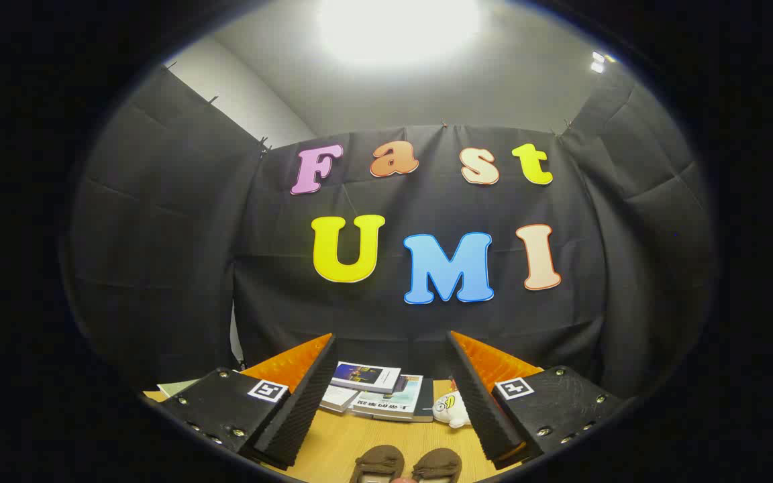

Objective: Open the storage box then place both shoes into the box .Put the left shoe in first, then the right shoe, with the right side of both shoes facing outward in a uniform manner.

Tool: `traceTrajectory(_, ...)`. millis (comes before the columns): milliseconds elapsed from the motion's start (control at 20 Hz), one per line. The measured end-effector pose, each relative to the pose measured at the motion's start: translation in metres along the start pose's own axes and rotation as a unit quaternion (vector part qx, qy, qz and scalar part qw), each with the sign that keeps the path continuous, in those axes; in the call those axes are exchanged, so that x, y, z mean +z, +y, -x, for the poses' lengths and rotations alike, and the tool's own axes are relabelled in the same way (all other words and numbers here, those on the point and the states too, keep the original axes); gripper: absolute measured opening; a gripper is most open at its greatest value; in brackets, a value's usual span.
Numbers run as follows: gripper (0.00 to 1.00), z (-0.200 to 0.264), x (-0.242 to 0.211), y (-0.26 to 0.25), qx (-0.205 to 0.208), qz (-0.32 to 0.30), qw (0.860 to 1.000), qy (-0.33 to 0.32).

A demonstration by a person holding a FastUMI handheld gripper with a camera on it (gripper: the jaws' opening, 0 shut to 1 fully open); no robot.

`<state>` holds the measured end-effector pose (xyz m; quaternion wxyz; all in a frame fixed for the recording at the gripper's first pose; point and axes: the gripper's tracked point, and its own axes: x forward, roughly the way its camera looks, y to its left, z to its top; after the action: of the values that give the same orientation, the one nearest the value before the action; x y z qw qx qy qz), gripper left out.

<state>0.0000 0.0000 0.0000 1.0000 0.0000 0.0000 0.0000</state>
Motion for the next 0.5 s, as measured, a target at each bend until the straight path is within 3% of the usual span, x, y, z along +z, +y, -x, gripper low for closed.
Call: traceTrajectory(500,0.97,0.012,-0.007,0.001,-0.010,-0.013,1.000,0.005)
